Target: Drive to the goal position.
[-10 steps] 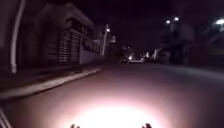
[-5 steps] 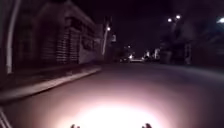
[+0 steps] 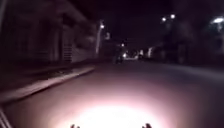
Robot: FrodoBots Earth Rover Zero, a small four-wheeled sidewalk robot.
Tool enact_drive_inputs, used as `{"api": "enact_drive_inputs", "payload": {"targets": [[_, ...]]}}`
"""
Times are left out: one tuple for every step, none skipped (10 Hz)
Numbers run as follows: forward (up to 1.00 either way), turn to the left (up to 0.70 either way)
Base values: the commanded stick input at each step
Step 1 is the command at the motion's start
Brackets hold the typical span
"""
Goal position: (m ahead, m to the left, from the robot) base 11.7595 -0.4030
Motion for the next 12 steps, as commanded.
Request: {"api": "enact_drive_inputs", "payload": {"targets": [[0.5,0.0],[0.5,0.0],[0.5,0.0],[0.5,0.0],[0.5,0.0],[0.5,0.0],[0.5,0.0],[0.5,0.0],[0.5,0.0],[0.5,0.0],[0.5,0.0],[0.5,0.0]]}}
